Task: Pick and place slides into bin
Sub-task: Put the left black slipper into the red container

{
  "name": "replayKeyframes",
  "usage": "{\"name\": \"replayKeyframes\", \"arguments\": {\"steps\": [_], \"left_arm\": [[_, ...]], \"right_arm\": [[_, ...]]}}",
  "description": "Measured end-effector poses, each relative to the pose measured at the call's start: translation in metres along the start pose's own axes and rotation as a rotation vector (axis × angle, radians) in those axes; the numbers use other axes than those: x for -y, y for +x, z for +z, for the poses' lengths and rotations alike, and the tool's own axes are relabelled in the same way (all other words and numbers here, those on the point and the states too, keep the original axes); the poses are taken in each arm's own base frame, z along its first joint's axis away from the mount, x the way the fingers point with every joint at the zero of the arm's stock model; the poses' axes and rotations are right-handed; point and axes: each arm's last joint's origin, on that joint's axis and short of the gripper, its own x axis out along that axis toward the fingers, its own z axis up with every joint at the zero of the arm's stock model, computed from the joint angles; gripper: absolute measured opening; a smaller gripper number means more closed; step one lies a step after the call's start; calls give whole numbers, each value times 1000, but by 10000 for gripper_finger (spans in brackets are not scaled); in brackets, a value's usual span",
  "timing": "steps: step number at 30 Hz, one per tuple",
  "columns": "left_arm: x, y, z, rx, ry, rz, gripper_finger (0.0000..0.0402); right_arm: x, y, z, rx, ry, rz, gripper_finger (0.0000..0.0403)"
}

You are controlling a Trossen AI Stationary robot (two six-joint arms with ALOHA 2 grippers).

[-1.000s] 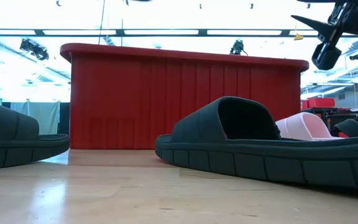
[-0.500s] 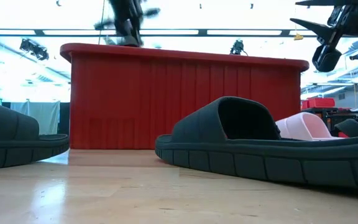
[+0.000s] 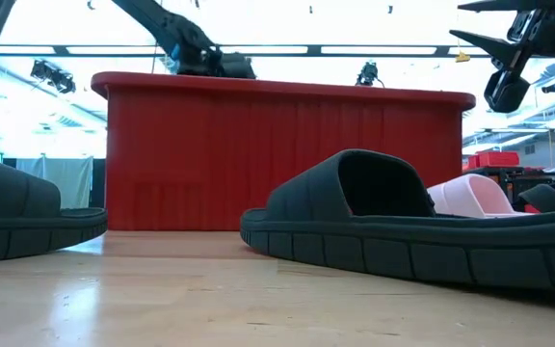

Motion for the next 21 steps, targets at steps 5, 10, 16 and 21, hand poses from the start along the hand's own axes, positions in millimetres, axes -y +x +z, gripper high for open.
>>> {"name": "replayKeyframes", "arguments": {"steps": [5, 10, 16, 21], "left_arm": [[-1, 16, -2, -24, -29, 37, 7], [-1, 27, -8, -116, -90, 27, 22], [-8, 31, -14, -169, -27, 100, 7], [-21, 45, -5, -230, -78, 96, 38]], "right_arm": [[0, 0, 0, 1, 21, 0, 126], [0, 0, 0, 1, 21, 0, 126], [0, 0, 0, 1, 22, 0, 126], [0, 0, 0, 1, 21, 0, 126]]}}
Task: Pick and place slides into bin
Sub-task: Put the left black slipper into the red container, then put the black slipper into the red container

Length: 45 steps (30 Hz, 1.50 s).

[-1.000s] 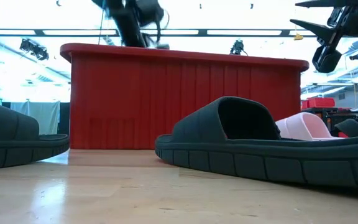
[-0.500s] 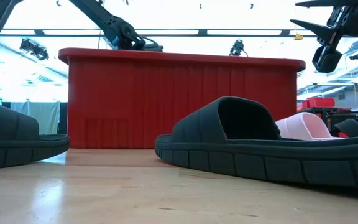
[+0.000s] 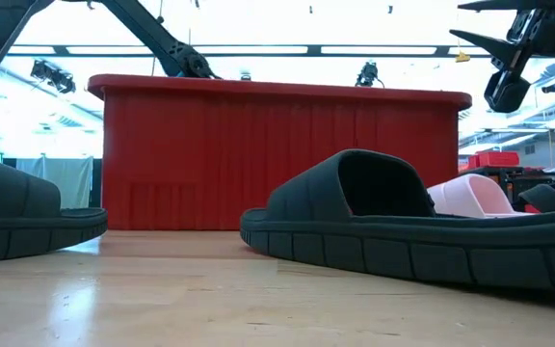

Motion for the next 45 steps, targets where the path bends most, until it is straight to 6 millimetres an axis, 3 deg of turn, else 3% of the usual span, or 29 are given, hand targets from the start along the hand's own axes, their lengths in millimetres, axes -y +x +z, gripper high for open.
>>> {"name": "replayKeyframes", "arguments": {"steps": [12, 18, 27, 31, 35, 40, 45], "left_arm": [[-5, 3, 3, -59, -40, -19, 131], [-1, -3, 1, -133, -16, -113, 175], [4, -41, 21, -103, 73, -183, 204], [7, -70, 37, -84, 98, -199, 200], [14, -112, 52, -23, 154, -263, 191], [26, -187, 69, 157, 216, -449, 186], [25, -270, 71, 371, 292, -658, 189]], "right_arm": [[1, 0, -1, -12, 33, -10, 126], [5, -1, -9, -124, 46, -7, 126], [6, -1, -12, -179, -27, 11, 126], [-2, 2, -7, -163, 1, 28, 126], [-25, 10, 5, -212, 126, 110, 125], [-66, 21, 11, -539, 295, 130, 115], [-87, 24, -11, -941, 245, -182, 112]]}}
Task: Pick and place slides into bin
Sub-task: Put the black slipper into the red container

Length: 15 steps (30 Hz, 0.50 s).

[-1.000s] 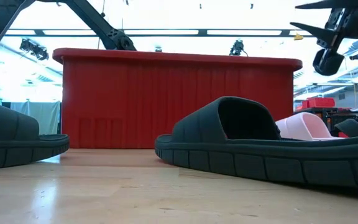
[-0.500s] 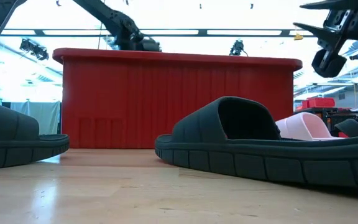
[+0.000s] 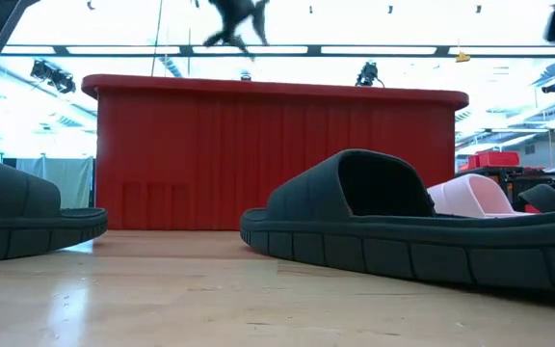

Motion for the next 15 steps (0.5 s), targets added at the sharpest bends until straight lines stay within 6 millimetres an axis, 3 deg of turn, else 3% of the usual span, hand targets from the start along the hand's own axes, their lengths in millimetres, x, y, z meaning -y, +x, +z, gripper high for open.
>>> {"name": "replayKeyframes", "arguments": {"steps": [4, 9, 15], "left_arm": [[26, -45, 10, 173, 104, -158, 188], [35, -89, 6, 278, 143, -259, 183], [40, -110, 0, 290, 158, -305, 188]], "right_arm": [[9, 15, -14, -92, 171, -388, 112], [31, 31, -23, 54, 331, -768, 112], [53, 38, -23, 162, 252, -1030, 112]]}}
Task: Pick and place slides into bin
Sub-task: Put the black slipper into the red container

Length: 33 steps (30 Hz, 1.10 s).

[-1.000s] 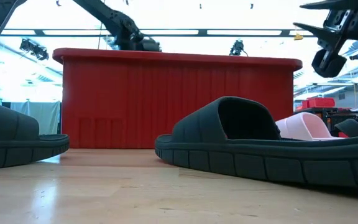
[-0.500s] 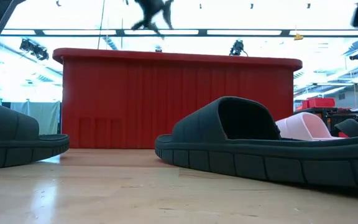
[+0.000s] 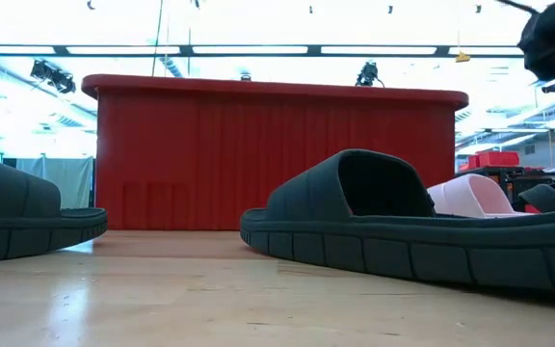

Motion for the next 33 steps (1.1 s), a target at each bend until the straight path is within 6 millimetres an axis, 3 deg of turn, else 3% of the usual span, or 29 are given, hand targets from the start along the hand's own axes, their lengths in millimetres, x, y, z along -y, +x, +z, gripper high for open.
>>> {"name": "replayKeyframes", "arguments": {"steps": [8, 25, 33], "left_arm": [[13, -7, -4, -10, 11, -45, 183], [28, -11, -15, -72, 61, -85, 177], [35, -13, -18, -81, 67, -111, 173]], "right_arm": [[18, 4, 11, 67, -107, -257, 119], [18, 18, 28, 160, -19, -267, 217], [27, 51, 28, 123, 43, -218, 219]]}}
